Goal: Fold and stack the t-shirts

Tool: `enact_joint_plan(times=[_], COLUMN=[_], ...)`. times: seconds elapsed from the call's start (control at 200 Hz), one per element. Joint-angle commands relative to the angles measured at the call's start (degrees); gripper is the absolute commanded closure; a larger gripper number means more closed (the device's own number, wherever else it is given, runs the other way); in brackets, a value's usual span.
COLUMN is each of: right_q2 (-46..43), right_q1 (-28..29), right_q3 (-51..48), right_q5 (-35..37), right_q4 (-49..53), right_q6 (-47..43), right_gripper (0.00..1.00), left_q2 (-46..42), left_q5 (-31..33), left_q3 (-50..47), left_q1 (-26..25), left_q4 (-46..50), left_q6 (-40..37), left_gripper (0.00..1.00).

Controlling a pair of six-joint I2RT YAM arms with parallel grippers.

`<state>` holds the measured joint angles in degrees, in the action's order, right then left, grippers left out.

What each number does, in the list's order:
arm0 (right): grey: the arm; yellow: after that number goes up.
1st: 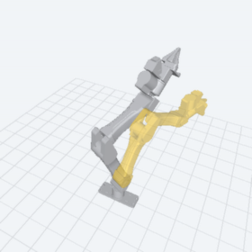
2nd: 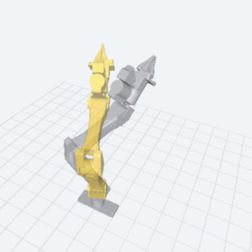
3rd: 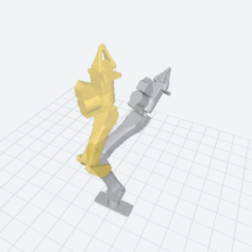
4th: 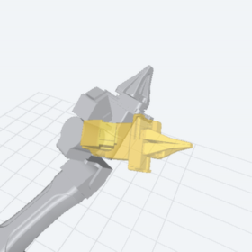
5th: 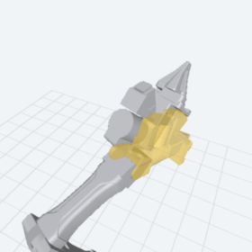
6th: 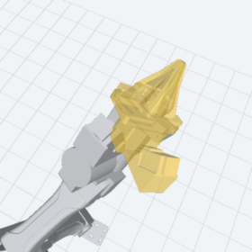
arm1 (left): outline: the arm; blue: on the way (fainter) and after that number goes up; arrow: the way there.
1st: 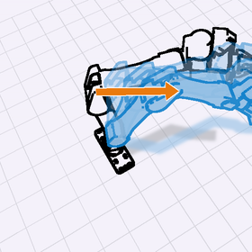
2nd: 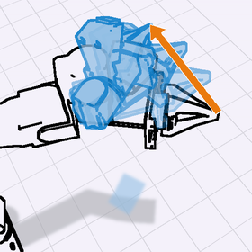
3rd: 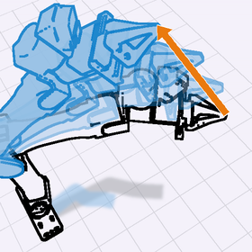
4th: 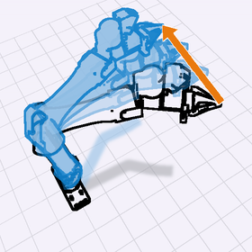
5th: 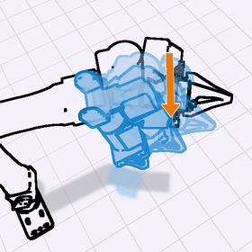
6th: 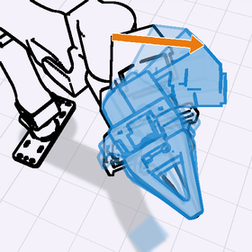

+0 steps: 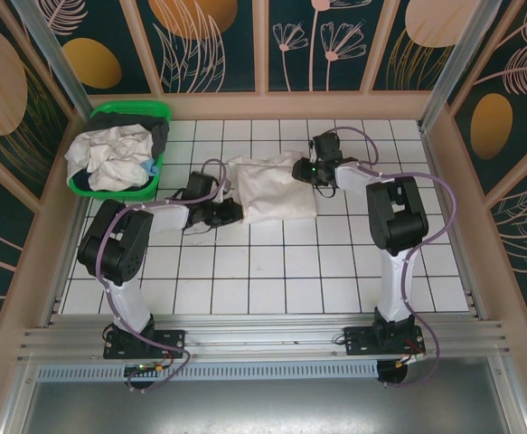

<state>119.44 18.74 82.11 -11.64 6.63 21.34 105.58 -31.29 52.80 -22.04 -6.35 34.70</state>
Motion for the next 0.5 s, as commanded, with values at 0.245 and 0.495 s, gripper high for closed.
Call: enact_joint_plan(times=[0.245,0.495], right_q2=[-4.89,-18.42], right_q1=[0.89,9.72], right_q3=[2.49,-17.31], right_q5=[0.80,8.57], right_q4=[1.20,-5.31], right_q6=[-0.85,1.99], right_gripper=[0.61,0.59], left_q2=[-10.87,-17.87], left_q5=[-6.06,1.52], left_q3=[-10.42,-4.98], left_q1=[-3.01,-1.33], left_q4=[-9.26,3.94], left_q6=[5.24,-0.48], left_gripper=[0.90,0.60])
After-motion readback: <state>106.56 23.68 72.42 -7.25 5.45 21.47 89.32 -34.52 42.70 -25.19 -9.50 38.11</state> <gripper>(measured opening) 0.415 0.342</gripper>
